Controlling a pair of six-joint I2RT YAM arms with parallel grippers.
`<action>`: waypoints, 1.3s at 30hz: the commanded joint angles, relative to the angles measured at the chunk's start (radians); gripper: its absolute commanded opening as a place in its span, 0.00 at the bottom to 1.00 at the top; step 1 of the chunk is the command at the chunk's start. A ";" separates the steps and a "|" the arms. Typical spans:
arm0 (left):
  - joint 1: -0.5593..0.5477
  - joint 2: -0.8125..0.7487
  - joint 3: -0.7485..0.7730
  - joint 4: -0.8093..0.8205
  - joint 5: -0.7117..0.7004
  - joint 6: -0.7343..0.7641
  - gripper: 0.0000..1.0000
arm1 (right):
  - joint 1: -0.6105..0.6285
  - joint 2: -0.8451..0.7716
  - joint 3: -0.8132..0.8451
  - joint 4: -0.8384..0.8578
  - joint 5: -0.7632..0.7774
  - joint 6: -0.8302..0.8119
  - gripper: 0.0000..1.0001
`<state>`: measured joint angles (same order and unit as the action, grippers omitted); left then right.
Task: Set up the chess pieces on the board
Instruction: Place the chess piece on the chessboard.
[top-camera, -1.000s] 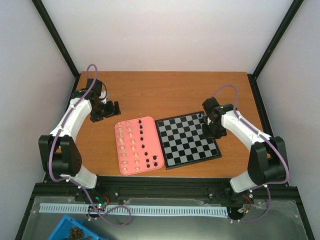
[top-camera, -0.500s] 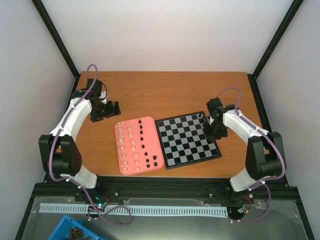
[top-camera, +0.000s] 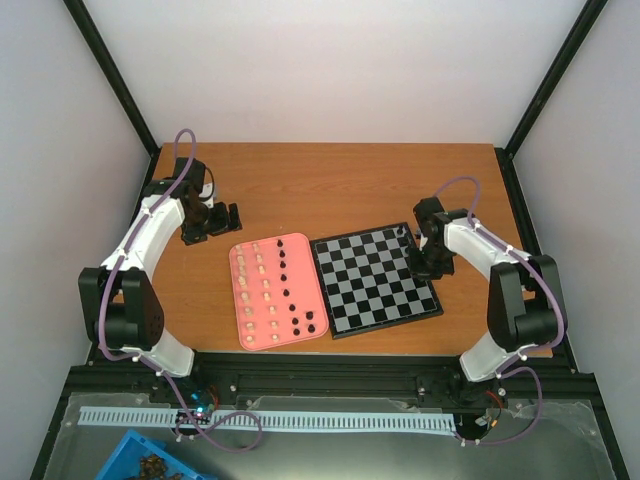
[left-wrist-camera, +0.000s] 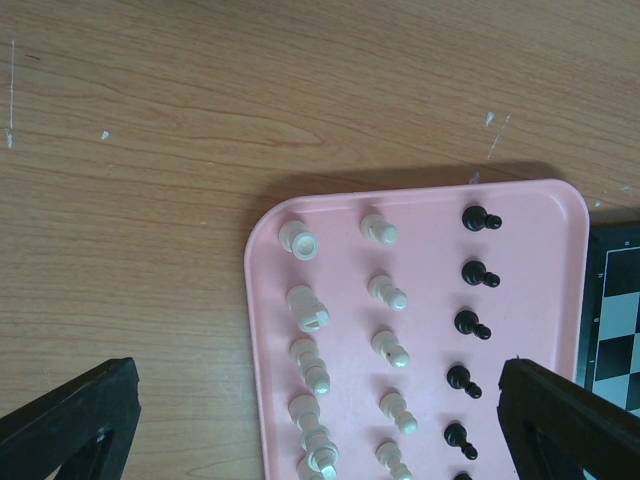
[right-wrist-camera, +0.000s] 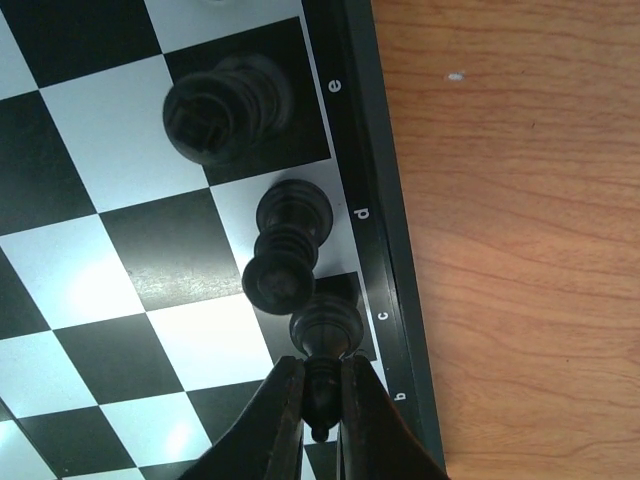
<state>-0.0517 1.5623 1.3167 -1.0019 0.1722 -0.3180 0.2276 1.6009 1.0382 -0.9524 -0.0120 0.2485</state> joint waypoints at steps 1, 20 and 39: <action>-0.006 0.007 0.019 0.007 0.000 -0.001 1.00 | -0.007 0.021 -0.011 0.016 0.012 0.004 0.03; -0.006 0.019 0.026 0.004 -0.005 -0.001 1.00 | -0.008 0.018 -0.015 0.011 -0.015 0.000 0.22; -0.006 0.028 0.042 0.000 0.005 -0.004 1.00 | 0.288 -0.003 0.334 -0.144 0.053 0.036 0.62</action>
<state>-0.0517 1.5795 1.3174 -1.0023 0.1688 -0.3180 0.3920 1.5200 1.2594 -1.0603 0.0231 0.2840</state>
